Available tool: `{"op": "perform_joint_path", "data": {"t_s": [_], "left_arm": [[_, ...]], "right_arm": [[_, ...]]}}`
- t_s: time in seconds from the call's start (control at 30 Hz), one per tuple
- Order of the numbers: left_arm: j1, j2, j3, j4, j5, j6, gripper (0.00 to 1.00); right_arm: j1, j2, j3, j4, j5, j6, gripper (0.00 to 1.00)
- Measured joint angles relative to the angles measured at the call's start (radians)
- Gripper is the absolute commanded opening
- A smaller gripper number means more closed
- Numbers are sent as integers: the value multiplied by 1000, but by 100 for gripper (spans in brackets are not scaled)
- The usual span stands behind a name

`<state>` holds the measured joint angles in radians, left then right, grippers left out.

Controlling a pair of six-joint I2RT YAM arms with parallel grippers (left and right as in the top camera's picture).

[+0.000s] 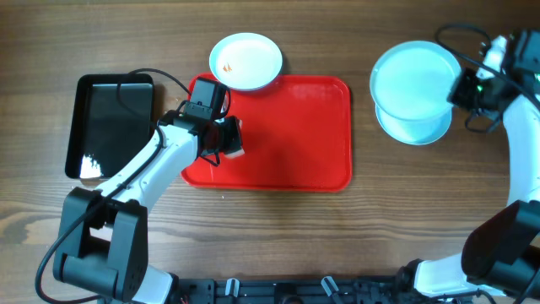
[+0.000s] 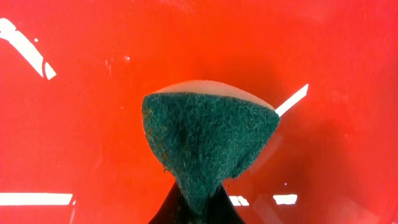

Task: Clean dirty plates on tray and stack at the side
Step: 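Lift the plate with the right gripper and stack it on the side plate, then reach the right gripper to the back plate and grip its rim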

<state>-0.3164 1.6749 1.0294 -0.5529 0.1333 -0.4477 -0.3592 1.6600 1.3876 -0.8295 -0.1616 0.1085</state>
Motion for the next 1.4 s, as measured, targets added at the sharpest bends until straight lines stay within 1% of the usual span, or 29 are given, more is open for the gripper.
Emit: {"op": "perform_joint_path", "data": {"t_s": [0.07, 0.13, 0.17, 0.27, 0.3, 0.33, 0.37, 0.43, 0.47, 0.5, 0.53, 0.57, 0.63, 0.67, 0.7, 0.73, 0.77, 0.8, 0.87, 0.93, 0.97, 1.0, 1.03, 1.07, 1.13, 1.23, 1.33, 1.4], "left_arm": [[0, 0, 0, 0, 0, 0, 4], [0, 0, 0, 0, 0, 0, 4], [0, 0, 0, 0, 0, 0, 4], [0, 0, 0, 0, 0, 0, 4], [0, 0, 0, 0, 0, 0, 4], [0, 0, 0, 1, 0, 0, 5], [0, 0, 0, 1, 0, 0, 4], [0, 0, 0, 3, 0, 0, 4], [0, 0, 0, 3, 0, 0, 4], [0, 0, 0, 3, 0, 0, 4], [0, 0, 0, 3, 0, 0, 4], [0, 1, 0, 3, 0, 0, 4], [0, 1, 0, 3, 0, 0, 4], [0, 1, 0, 4, 0, 0, 4], [0, 1, 0, 8, 0, 0, 4], [0, 1, 0, 9, 0, 0, 4], [0, 1, 0, 10, 0, 0, 4], [0, 0, 0, 11, 0, 0, 4], [0, -1, 0, 8, -3, 0, 4], [0, -2, 0, -8, -23, 0, 4], [0, -3, 0, -19, -43, 0, 4], [0, -3, 0, -37, -67, 0, 4], [0, -4, 0, -51, -84, 0, 4], [0, -5, 0, -87, -101, 0, 4], [0, -6, -2, -146, -137, 0, 4], [0, -7, -2, -158, -166, 0, 4], [0, -7, -2, -155, -171, 0, 4], [0, -7, -2, -154, -174, 0, 4]], "right_arm": [[-57, 0, -113, 111, -42, 1, 5], [-63, 0, -206, 236, -61, 18, 4], [-61, 0, -249, 288, -53, 49, 5], [-61, 0, -298, 358, -10, 94, 4], [-61, 0, -309, 378, -3, 101, 20], [-61, 0, -321, 393, 3, 108, 69], [-61, 0, -325, 398, 6, 114, 75], [-61, 0, -325, 396, 6, 132, 75], [-61, 0, -325, 387, 6, 135, 70], [-61, 0, -325, 378, 3, 138, 59], [-61, 0, -325, 374, -12, 141, 51], [-61, 0, -325, 374, -37, 150, 51], [-62, -8, -325, 376, -196, 154, 52], [-60, -19, -325, 393, -307, 162, 52], [-48, -36, -325, 420, -408, 177, 56], [-18, -55, -325, 448, -490, 198, 56], [43, -71, -324, 488, -541, 224, 59], [145, -77, -316, 518, -566, 254, 61], [345, -76, -309, 562, -512, 317, 59], [539, -37, -262, 581, -435, 374, 58], [612, 7, -220, 587, -406, 405, 53], [682, 87, -156, 595, -368, 455, 50], [708, 154, -114, 593, -349, 494, 50], [716, 200, -85, 589, -333, 519, 54], [722, 322, -23, 592, -300, 586, 56], [723, 363, -23, 616, -274, 651, 57], [748, 375, -21, 653, -259, 712, 61], [785, 417, -18, 702, -253, 767, 61]]}}
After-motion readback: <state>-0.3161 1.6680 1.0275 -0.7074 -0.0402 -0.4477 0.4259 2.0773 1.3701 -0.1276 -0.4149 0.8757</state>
